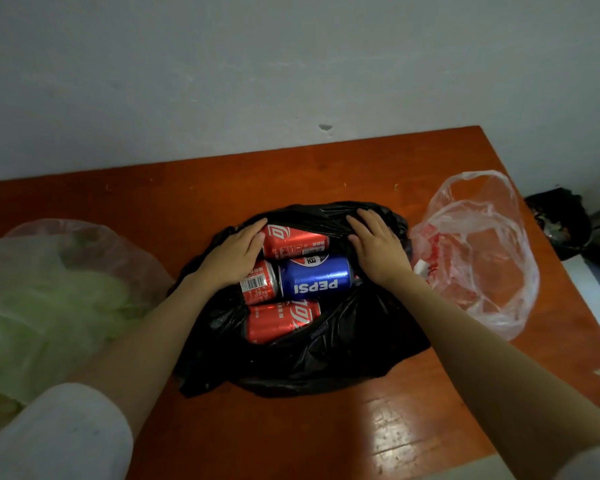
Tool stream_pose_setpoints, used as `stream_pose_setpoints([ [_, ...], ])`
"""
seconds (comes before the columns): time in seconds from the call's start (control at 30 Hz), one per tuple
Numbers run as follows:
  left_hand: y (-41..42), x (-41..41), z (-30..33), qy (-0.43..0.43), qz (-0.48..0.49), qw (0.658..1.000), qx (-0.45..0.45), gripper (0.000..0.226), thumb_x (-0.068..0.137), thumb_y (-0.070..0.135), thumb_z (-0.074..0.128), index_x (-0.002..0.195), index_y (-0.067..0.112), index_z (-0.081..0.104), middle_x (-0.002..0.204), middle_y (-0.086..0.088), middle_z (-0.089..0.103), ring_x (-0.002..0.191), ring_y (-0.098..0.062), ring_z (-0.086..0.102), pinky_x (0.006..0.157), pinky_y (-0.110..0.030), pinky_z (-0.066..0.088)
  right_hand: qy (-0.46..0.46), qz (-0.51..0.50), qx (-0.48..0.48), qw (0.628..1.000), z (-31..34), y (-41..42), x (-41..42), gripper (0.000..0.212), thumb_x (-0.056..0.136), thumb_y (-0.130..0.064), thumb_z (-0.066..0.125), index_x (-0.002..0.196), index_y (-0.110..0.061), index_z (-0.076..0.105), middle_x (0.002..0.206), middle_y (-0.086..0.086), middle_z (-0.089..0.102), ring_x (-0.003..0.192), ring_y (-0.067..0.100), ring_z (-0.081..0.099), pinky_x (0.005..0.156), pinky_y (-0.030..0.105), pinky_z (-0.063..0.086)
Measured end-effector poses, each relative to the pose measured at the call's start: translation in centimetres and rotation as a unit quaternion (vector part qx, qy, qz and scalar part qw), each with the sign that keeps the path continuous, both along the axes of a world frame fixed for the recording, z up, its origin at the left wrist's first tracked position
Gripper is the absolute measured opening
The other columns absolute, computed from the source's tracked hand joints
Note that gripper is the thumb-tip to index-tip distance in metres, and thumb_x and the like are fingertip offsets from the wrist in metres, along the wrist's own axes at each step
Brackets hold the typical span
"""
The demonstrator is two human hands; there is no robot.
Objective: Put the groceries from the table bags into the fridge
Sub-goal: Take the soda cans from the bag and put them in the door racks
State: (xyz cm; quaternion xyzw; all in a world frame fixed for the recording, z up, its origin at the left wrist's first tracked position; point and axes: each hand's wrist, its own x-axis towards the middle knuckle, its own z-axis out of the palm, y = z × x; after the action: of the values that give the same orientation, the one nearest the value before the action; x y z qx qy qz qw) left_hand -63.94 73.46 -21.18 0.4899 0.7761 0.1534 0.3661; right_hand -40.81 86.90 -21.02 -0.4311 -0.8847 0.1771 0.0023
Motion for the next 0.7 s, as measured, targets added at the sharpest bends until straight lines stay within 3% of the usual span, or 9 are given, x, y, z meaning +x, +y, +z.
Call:
stream_pose_setpoints([
  [0.1,0.2,0.0,0.6,-0.019,0.026,0.999,-0.023,0.055,0.099,0.048,0.02,0.149,0.027,0.016,0.155,-0.004,0.023,0.139,-0.021,0.028,0.112,-0.04,0.027,-0.036,0.003,-0.022,0.999,0.9,0.1,-0.6,0.048,0.102,-0.032,0.025,0.147,-0.019,0.023,0.156,0.001,0.015,0.145,0.017,0.004,0.115,0.046,0.008],
  [0.2,-0.8,0.8,2.2,0.032,-0.009,0.999,-0.022,0.056,0.099,0.047,0.023,0.15,0.026,0.012,0.156,0.0,0.018,0.14,-0.02,0.025,0.11,-0.039,0.028,-0.029,-0.003,-0.015,0.999,1.9,-0.9,-0.3,0.049,0.101,-0.035,0.026,0.148,-0.02,0.022,0.157,0.001,0.016,0.145,0.017,0.009,0.116,0.045,0.004],
  [0.3,-2.5,1.7,4.1,0.125,-0.018,0.989,0.08,0.048,0.1,0.033,0.033,0.146,0.02,0.027,0.15,-0.004,0.033,0.137,-0.022,0.032,0.106,-0.039,0.034,0.024,-0.005,0.073,0.997,3.2,-3.0,0.3,0.049,0.1,-0.036,0.03,0.142,-0.014,0.036,0.151,0.008,0.031,0.141,0.022,0.025,0.115,0.046,0.01],
  [0.4,-4.2,3.2,4.6,0.233,-0.038,0.953,0.188,0.039,0.097,0.022,0.04,0.135,0.011,0.046,0.137,-0.009,0.05,0.135,-0.027,0.036,0.11,-0.045,0.029,0.086,0.051,0.159,0.982,3.9,-5.2,0.0,0.047,0.095,-0.03,0.033,0.131,-0.006,0.051,0.139,0.015,0.048,0.131,0.03,0.042,0.111,0.048,0.025],
  [0.47,-5.4,4.2,4.3,0.257,-0.097,0.94,0.204,0.047,0.094,0.031,0.033,0.134,0.01,0.048,0.137,-0.009,0.051,0.134,-0.027,0.038,0.11,-0.045,0.026,0.097,0.13,0.157,0.974,3.8,-6.8,-0.3,0.045,0.095,-0.028,0.034,0.13,-0.006,0.052,0.138,0.014,0.049,0.13,0.029,0.044,0.112,0.044,0.028],
  [0.53,-6.6,4.5,3.5,0.257,-0.149,0.943,0.15,0.065,0.089,0.048,0.022,0.142,0.013,0.036,0.147,-0.006,0.039,0.138,-0.024,0.032,0.112,-0.043,0.018,0.038,0.194,0.151,0.969,3.0,-7.6,0.2,0.048,0.096,-0.033,0.031,0.134,-0.009,0.049,0.14,0.01,0.048,0.131,0.026,0.043,0.111,0.041,0.025],
  [0.63,-7.7,2.8,2.3,0.239,-0.157,0.957,0.046,0.093,0.074,0.073,0.011,0.149,0.017,0.014,0.154,-0.002,0.022,0.14,-0.02,0.023,0.114,-0.034,0.003,-0.061,0.173,0.112,0.977,1.7,-6.1,1.3,0.057,0.098,-0.043,0.02,0.135,-0.01,0.048,0.138,0.008,0.051,0.126,0.024,0.05,0.108,0.038,0.02],
  [0.7,-7.8,1.6,1.9,0.193,-0.151,0.969,0.018,0.107,0.066,0.084,0.009,0.149,0.017,0.013,0.154,-0.002,0.023,0.139,-0.018,0.025,0.114,-0.029,0.004,-0.097,0.17,0.071,0.978,1.5,-4.6,1.5,0.07,0.098,-0.049,0.003,0.136,-0.008,0.046,0.138,0.007,0.051,0.127,0.023,0.049,0.109,0.036,0.013],
])
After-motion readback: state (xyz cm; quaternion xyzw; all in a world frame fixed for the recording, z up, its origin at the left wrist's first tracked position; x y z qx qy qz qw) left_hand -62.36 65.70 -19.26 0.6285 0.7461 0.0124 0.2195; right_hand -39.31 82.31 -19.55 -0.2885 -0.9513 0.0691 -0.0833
